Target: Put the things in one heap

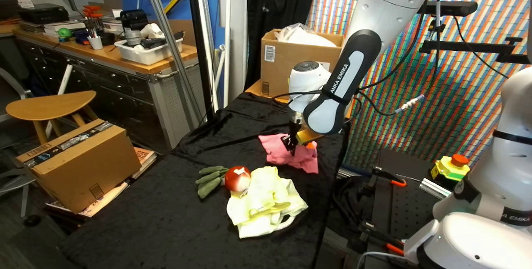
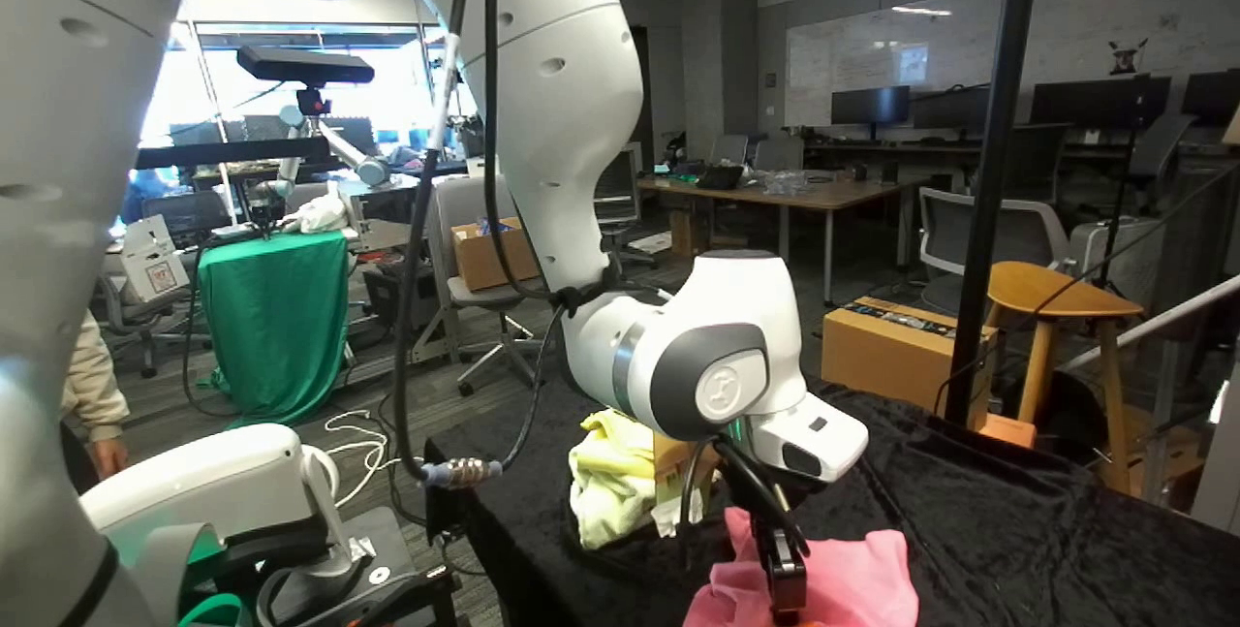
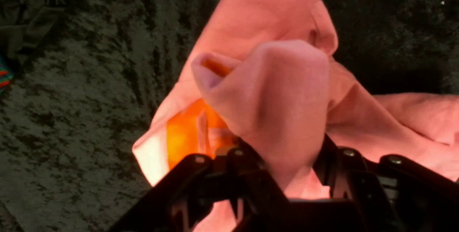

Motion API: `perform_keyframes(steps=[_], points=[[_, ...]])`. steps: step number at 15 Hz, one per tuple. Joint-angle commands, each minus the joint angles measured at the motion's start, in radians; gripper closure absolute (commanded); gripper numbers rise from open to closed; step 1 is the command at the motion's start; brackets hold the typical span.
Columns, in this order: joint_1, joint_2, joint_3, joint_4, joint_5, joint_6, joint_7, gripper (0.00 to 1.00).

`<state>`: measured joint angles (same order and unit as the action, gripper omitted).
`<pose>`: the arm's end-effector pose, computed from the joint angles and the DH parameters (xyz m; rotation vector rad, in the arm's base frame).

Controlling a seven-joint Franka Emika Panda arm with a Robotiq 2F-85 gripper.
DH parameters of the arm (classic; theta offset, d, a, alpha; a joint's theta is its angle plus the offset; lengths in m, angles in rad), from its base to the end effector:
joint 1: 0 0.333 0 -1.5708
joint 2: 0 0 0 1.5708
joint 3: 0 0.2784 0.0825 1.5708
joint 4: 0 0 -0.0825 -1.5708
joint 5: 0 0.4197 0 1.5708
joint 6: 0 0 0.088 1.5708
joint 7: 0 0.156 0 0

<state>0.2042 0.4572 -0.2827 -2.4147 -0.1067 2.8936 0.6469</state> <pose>0.4821 -0.0584 0.0191 2.8732 -0.8767 0.1117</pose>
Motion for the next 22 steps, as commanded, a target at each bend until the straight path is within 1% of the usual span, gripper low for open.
perform_keyframes(steps=[1, 2, 3, 5, 6, 7, 8, 10, 12, 14, 16, 18, 22], points=[[0.027, -0.018, -0.025, -0.011, 0.012, 0.040, -0.008, 0.87], [0.037, -0.025, -0.033, -0.021, 0.005, 0.049, -0.007, 0.94], [0.049, -0.029, -0.044, -0.025, 0.001, 0.055, -0.004, 0.96], [0.075, -0.050, -0.064, -0.040, -0.013, 0.074, -0.011, 0.99], [0.099, -0.061, -0.085, -0.047, -0.024, 0.085, -0.008, 0.95], [0.140, -0.077, -0.120, -0.060, -0.046, 0.097, 0.008, 0.95], [0.166, -0.095, -0.145, -0.071, -0.063, 0.107, 0.004, 0.95], [0.258, -0.135, -0.235, -0.091, -0.122, 0.123, 0.022, 0.95], [0.347, -0.187, -0.322, -0.105, -0.201, 0.114, 0.034, 0.95], [0.422, -0.249, -0.388, -0.111, -0.288, 0.094, 0.035, 0.95], [0.463, -0.318, -0.409, -0.111, -0.360, 0.078, 0.008, 0.95], [0.501, -0.379, -0.423, -0.102, -0.432, 0.061, 0.011, 0.95], [0.530, -0.499, -0.377, -0.106, -0.510, 0.022, -0.034, 0.95]])
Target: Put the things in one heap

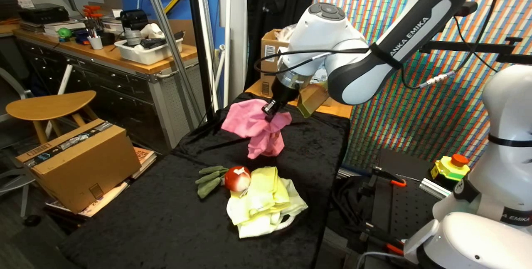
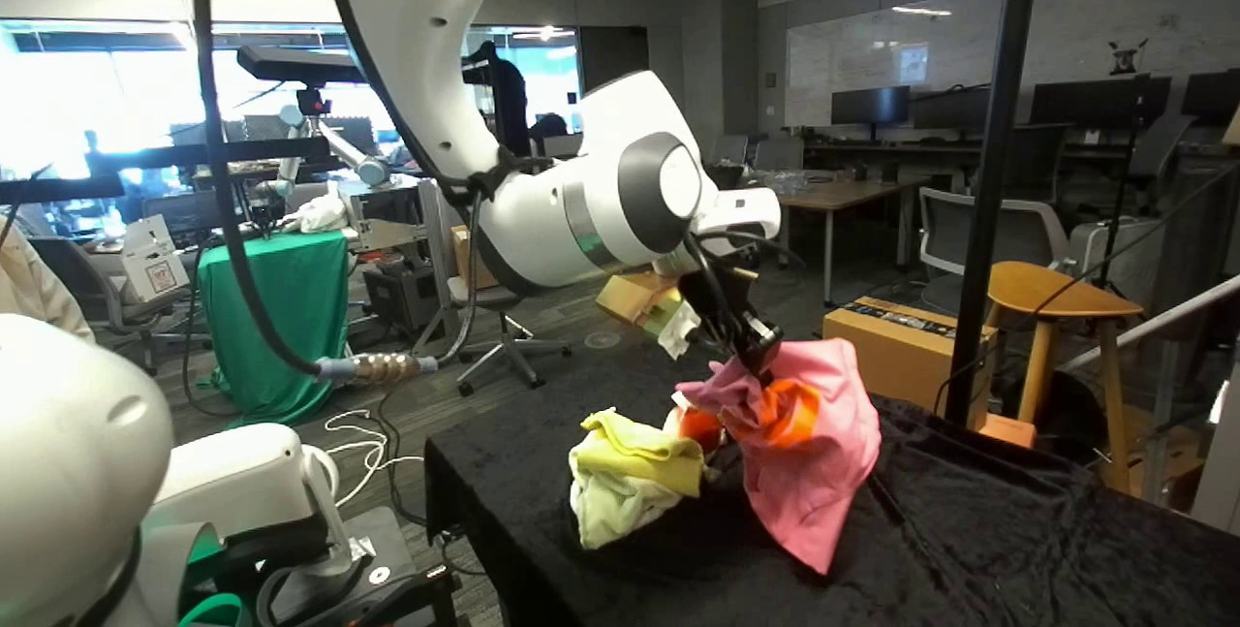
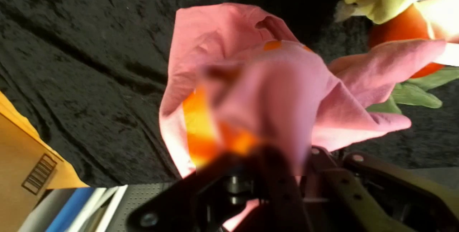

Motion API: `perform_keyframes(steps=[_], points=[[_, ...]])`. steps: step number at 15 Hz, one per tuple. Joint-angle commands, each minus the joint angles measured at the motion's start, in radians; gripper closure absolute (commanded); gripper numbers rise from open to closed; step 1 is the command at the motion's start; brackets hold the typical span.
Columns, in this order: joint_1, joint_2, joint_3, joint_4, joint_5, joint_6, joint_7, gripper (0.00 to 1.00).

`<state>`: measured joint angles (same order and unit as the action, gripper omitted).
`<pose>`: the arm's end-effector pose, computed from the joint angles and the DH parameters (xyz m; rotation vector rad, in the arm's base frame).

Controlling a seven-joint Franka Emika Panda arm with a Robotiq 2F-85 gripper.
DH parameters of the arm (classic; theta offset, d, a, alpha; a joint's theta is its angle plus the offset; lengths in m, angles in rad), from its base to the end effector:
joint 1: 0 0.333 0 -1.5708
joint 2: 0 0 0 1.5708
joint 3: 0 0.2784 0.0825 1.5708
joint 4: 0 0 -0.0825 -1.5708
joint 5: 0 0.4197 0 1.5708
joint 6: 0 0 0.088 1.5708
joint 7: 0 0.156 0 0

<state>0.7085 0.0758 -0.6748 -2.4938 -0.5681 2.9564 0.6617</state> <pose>0.5339 0.0430 0.1875 2.9524 -0.1148 0.6630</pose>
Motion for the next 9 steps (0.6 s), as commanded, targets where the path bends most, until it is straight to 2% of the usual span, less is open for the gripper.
perform_keyframes(steps=[1, 5, 8, 9], points=[[0.035, -0.145, 0.030, -0.037, -0.049, -0.050, -0.079, 0.95], [0.091, -0.220, 0.074, -0.073, 0.004, -0.088, -0.246, 0.94], [0.143, -0.196, 0.094, -0.075, 0.026, -0.091, -0.328, 0.94], [-0.022, -0.170, 0.287, -0.081, 0.113, -0.079, -0.414, 0.95]])
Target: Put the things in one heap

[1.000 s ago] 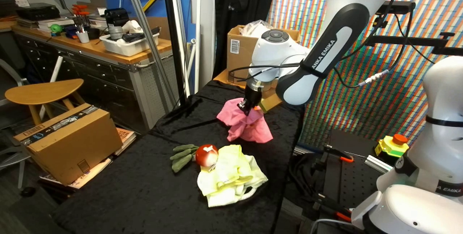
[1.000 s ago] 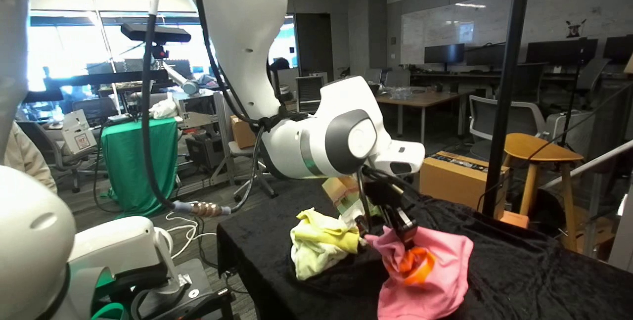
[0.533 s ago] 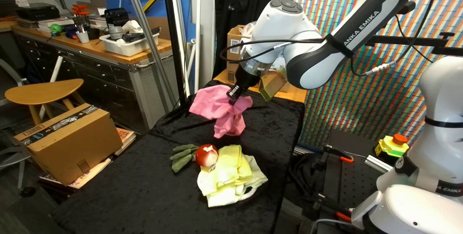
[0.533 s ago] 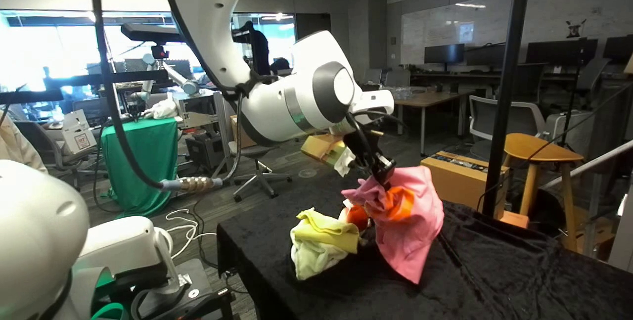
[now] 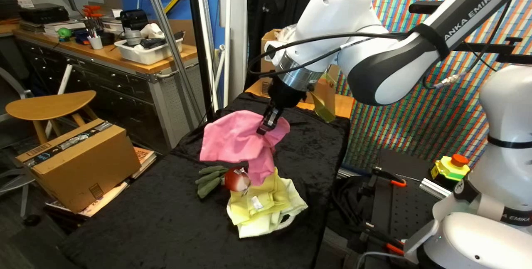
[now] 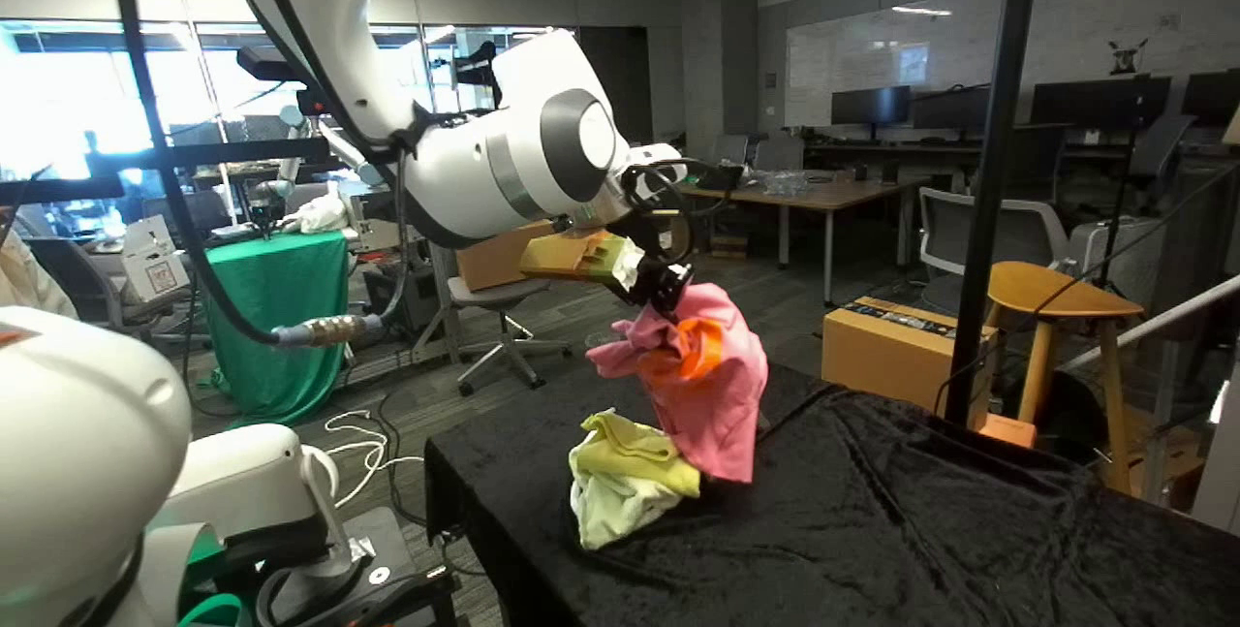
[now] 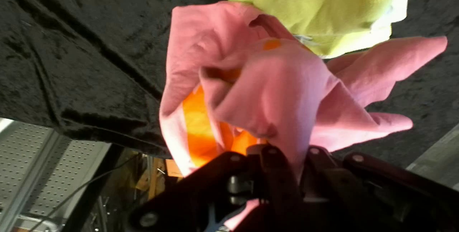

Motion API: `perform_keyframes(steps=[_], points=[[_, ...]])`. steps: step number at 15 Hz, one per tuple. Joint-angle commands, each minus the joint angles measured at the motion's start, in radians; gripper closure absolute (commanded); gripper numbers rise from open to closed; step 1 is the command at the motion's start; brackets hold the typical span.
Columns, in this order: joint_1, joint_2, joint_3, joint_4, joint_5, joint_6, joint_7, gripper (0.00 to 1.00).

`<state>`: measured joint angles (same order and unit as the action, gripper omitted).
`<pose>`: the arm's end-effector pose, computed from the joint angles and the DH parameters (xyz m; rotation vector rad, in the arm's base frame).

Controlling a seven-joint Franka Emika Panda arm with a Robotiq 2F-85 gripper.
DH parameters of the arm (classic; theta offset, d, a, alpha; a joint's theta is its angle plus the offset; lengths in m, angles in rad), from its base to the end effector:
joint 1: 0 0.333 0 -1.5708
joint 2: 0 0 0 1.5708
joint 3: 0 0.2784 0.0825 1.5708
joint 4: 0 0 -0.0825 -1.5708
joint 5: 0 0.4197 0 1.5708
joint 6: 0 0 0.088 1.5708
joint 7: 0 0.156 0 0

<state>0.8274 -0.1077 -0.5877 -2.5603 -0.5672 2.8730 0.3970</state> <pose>0.4972 0.1535 0.2285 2.9580 0.5239 0.6782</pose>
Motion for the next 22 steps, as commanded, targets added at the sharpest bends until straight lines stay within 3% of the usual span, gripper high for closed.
perform_keyframes(steps=[1, 2, 3, 4, 5, 6, 10, 11, 13, 20, 22], points=[[0.020, 0.023, 0.050, -0.002, 0.073, -0.004, -0.123, 0.95], [-0.185, 0.048, 0.280, -0.005, 0.180, 0.006, -0.220, 0.95], [-0.027, 0.080, 0.122, 0.019, 0.118, 0.009, -0.162, 0.95], [-0.240, 0.091, 0.349, 0.018, 0.207, 0.004, -0.243, 0.95], [-0.089, 0.130, 0.193, 0.045, 0.146, 0.005, -0.177, 0.94], [-0.120, 0.151, 0.223, 0.053, 0.166, 0.000, -0.192, 0.94], [-0.127, 0.234, 0.213, 0.106, 0.146, -0.001, -0.150, 0.91], [-0.129, 0.238, 0.211, 0.111, 0.149, -0.007, -0.152, 0.67], [-0.129, 0.260, 0.202, 0.126, 0.138, -0.004, -0.137, 0.65], [-0.130, 0.218, 0.201, 0.098, 0.158, -0.054, -0.155, 0.14], [-0.127, 0.172, 0.201, 0.079, 0.157, -0.135, -0.166, 0.01]])
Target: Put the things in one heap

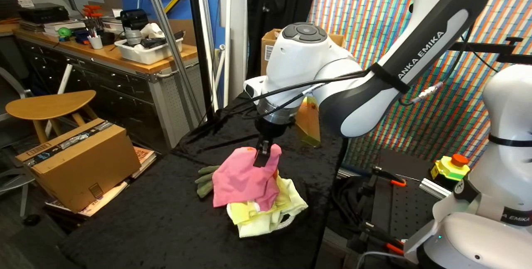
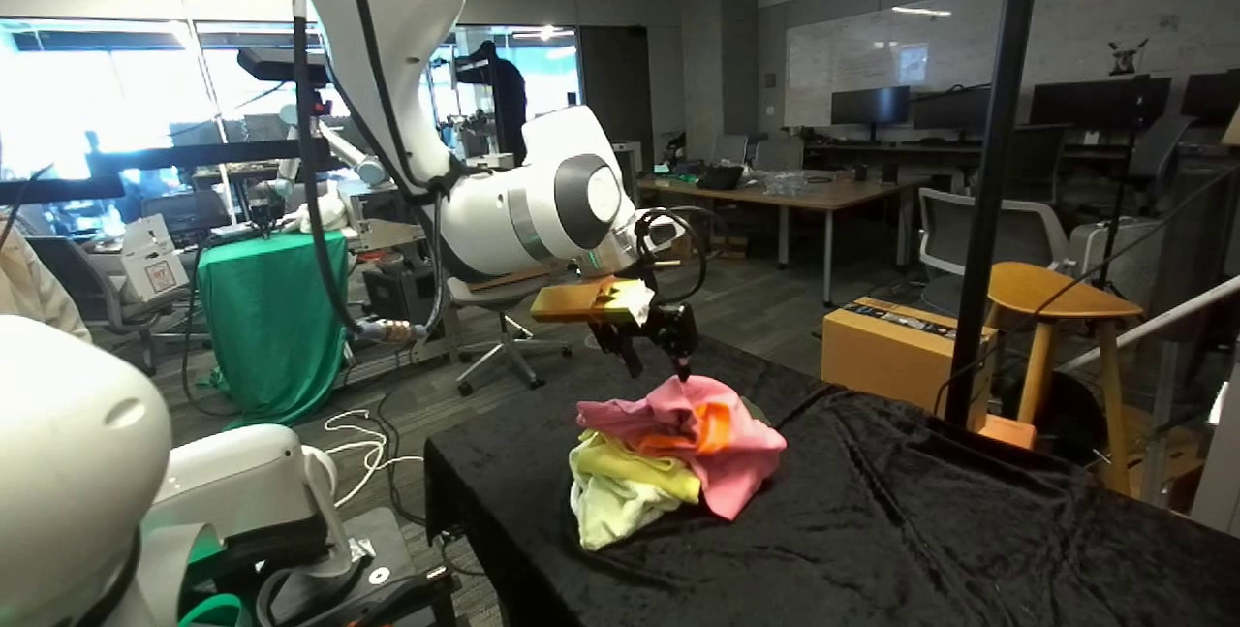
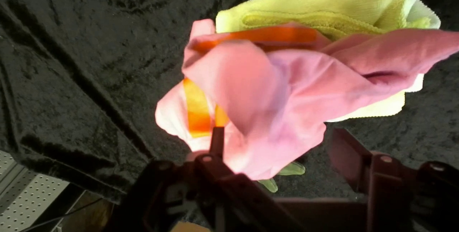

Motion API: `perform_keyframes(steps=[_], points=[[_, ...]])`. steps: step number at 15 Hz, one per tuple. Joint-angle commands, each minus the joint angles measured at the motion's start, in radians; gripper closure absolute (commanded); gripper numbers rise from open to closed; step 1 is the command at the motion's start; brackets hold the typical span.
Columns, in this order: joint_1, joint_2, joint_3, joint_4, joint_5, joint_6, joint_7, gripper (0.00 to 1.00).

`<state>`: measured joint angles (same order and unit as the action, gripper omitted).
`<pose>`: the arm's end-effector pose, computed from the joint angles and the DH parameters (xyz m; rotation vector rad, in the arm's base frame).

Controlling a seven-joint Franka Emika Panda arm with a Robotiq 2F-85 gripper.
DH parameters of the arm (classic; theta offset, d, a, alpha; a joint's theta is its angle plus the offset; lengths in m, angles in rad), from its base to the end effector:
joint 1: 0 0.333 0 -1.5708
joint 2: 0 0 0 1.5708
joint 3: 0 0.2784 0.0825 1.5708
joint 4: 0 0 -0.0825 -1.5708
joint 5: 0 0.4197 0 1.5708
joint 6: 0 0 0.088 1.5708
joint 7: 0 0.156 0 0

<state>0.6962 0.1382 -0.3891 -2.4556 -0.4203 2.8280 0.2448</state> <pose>0.5032 0.1669 0.1540 2.8789 0.6704 0.4221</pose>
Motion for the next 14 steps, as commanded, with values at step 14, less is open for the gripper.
perform_keyframes(steps=[14], points=[[-0.440, -0.729, 0.461, -0.234, 0.399, -0.720, -0.222, 0.00]])
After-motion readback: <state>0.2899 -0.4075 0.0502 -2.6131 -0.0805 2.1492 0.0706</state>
